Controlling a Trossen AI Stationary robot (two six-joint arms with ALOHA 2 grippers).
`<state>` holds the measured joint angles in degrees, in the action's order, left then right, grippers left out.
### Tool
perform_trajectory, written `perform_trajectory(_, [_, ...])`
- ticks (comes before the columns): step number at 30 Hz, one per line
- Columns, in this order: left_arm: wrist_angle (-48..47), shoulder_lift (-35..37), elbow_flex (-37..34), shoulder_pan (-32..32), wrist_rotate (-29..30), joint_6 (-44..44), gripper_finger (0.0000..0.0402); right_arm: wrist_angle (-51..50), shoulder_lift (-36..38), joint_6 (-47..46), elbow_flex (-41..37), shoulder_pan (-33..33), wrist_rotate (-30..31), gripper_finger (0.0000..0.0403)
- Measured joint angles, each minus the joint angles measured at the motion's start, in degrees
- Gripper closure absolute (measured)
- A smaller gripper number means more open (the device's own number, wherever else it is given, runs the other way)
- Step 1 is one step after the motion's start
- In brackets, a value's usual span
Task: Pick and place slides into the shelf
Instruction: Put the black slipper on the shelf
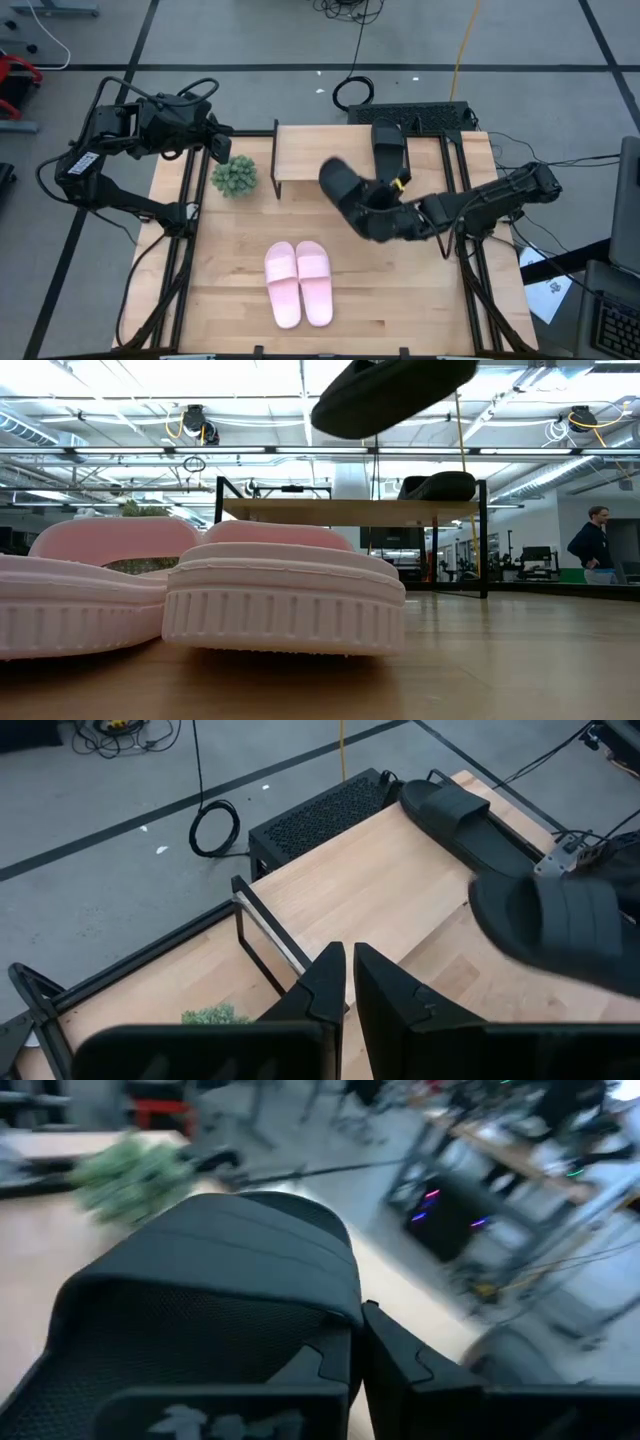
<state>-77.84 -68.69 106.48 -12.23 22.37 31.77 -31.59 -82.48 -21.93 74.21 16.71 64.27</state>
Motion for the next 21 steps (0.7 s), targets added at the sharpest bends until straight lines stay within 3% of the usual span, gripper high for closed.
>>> perform_trajectory(8, [0.04,-0.02,-0.01,0.00,0.04,0.00,0.0376,10.86,0.00,13.24,0.94,-7.44,6.71,0.0403])
perform_trajectory(21, [0.15,-0.08,-0.02,0.00,0.20,-0.42,0.0376,17.13,-1.32,15.76,0.96,-13.35,6.24,0.0403])
